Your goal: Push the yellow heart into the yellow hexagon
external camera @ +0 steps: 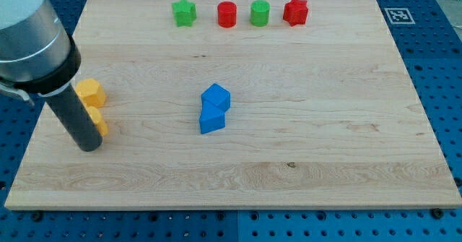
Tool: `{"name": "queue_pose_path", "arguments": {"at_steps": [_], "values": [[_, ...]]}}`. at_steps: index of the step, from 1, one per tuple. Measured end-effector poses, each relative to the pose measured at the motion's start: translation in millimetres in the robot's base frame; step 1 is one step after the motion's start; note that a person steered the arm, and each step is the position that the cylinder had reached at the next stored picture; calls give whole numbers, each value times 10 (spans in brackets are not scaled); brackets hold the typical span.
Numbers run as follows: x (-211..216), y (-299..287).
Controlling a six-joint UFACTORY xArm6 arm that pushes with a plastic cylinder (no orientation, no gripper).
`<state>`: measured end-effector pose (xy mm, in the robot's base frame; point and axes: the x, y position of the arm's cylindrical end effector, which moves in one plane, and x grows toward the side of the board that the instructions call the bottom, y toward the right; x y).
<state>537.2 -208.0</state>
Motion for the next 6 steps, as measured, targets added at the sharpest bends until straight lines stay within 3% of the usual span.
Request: {"name": "queue_pose_path", "arguments": {"at_steps": [3, 5, 6], "values": [[-93, -27], [-391, -29], [-396, 290]]}}
